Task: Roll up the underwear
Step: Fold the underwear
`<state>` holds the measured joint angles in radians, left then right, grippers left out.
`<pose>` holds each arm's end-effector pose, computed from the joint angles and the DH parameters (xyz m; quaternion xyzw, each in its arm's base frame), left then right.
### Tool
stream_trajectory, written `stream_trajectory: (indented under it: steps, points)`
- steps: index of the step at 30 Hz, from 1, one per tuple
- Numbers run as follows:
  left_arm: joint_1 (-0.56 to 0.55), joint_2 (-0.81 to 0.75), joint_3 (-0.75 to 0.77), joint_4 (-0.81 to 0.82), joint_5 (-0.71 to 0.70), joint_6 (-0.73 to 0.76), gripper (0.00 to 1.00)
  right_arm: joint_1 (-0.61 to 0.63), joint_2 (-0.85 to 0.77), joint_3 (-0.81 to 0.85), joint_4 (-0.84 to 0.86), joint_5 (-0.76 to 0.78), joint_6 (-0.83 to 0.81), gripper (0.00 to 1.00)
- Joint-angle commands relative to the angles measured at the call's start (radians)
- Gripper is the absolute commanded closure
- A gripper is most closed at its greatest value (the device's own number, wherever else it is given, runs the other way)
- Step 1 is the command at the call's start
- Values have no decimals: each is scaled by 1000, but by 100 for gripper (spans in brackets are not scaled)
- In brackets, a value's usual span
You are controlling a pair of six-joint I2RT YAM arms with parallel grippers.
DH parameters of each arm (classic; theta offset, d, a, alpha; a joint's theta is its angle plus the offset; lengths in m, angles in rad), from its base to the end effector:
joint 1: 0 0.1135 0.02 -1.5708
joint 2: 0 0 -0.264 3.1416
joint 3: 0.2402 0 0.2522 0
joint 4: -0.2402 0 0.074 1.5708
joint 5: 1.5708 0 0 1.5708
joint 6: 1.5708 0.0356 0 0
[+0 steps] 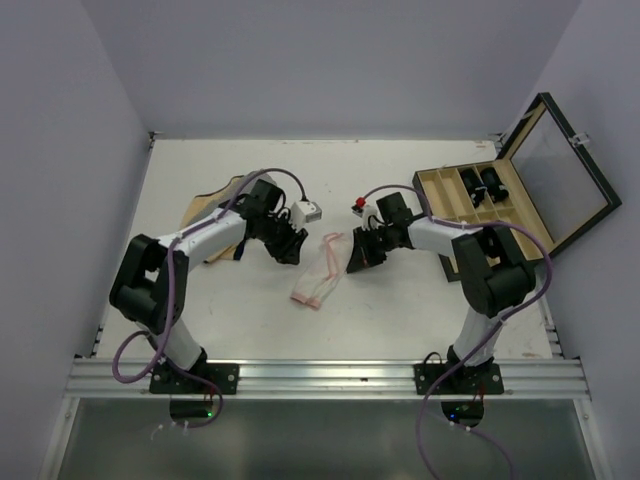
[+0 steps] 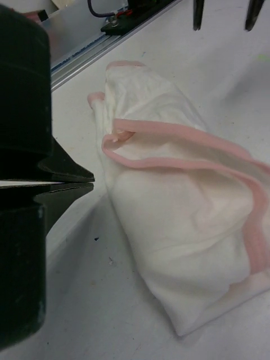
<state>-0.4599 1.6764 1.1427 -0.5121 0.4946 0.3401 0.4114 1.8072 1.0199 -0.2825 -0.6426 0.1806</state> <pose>0.2990 -0.1670 0.2119 0.4231 0.8377 -0.2510 0.2370 0.3090 0.1581 0.1491 -0.1836 0.9041 0.3612 0.1357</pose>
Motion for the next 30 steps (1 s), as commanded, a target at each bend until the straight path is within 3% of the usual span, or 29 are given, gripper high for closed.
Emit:
stream_trajectory:
  steps: [1,5,11,16,19,24,30]
  points:
    - [-5,14,-44,-34,27,-32,61,13,-2,-49,89,-11,97,100]
    - [-5,55,5,-35,24,-27,61,75,27,-108,158,-2,174,100]
    - [4,65,55,-22,24,-47,59,162,102,-135,396,9,416,100]
    - [26,39,90,-12,7,-50,57,176,90,-145,542,4,568,98]
    - [52,22,114,-34,36,-36,56,164,20,-136,536,-5,574,96]
    - [53,-56,62,-46,68,-4,57,144,-104,-139,315,-6,473,96]
    - [-11,-101,-46,7,24,-22,57,156,-106,-214,399,9,635,84]
